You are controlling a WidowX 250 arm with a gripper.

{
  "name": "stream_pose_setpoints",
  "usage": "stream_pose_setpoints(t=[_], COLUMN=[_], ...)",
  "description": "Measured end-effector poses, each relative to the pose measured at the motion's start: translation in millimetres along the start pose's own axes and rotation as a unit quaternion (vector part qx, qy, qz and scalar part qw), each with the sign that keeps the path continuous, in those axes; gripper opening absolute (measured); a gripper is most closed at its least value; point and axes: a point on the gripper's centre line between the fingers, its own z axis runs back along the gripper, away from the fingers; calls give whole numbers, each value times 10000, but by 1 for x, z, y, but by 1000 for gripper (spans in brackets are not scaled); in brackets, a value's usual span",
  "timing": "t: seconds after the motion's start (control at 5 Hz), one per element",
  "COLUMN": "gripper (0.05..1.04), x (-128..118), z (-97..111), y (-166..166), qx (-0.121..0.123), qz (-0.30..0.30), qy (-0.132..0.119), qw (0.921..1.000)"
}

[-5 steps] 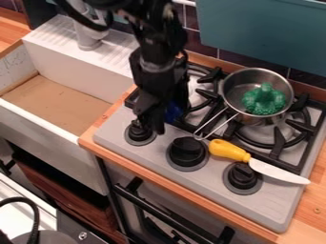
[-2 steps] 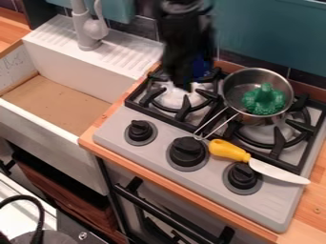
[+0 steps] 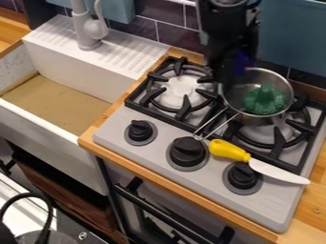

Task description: Placed the blue object on the silver pot

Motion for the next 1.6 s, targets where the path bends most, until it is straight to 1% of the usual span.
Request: stream_pose_setpoints(t=[0.2, 0.4, 0.6, 0.8, 1.0, 1.2, 1.6], gripper=[757, 757, 757, 757, 799, 1000, 999], x=[-5, -8, -8, -10, -11, -11, -11], z=[-10, -14, -22, -23, -24, -24, -24], y=[-6, -11, -17, -19, -21, -21, -19], qx=[60, 44, 97, 96, 103, 126, 167], qz=[120, 247, 354, 411, 400, 369, 399], qy=[23, 24, -20, -23, -25, -26, 18], qw=[9999, 9997, 9993, 9991, 9991, 9992, 9991])
